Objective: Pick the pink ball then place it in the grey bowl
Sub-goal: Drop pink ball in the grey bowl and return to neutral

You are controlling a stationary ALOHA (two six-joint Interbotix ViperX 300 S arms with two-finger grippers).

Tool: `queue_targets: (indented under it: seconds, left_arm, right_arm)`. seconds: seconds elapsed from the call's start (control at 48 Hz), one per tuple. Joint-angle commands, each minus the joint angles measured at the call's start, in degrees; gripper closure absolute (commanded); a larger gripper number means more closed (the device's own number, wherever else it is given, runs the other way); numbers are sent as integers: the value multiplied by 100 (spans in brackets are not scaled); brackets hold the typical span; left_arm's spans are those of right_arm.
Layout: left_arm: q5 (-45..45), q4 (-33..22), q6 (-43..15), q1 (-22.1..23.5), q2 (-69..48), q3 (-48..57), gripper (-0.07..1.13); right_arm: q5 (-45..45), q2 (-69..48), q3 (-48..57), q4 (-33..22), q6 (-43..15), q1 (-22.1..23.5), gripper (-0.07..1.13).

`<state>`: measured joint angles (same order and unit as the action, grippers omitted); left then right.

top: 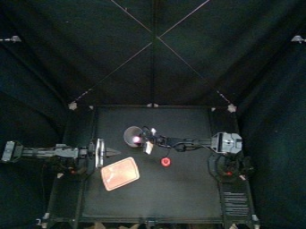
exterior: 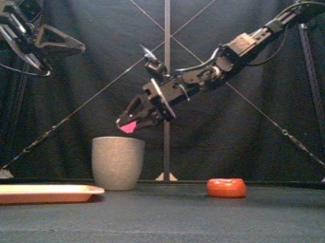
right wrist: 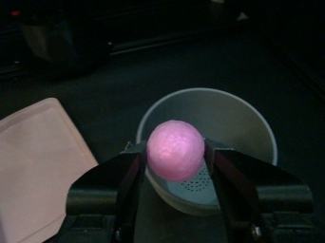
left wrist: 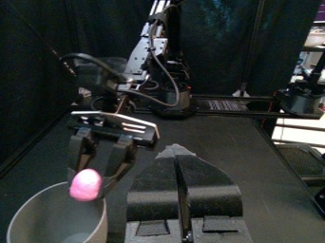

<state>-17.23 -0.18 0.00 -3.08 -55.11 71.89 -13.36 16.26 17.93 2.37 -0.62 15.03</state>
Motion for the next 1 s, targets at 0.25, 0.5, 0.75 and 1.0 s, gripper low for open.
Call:
queue_targets:
  seconds: [0.25,0.5,0.75,1.0]
  left_arm:
    - [-53,0,-18,-18,26,-26,98]
    - [-53,0,9,-9,26,53,98]
    - [-44,0,9,-9,26,167,98]
    - [-44,-44,9,-9,26,316,98]
  right_arm:
    - [431,79,-527,-79,0,149,1]
    - [-105,-334,-44,-9,9,88,0]
    - [-1960,-1556,1784,308,0,-211,0]
    - [-2988,-2786,3507,483,9,-545,0]
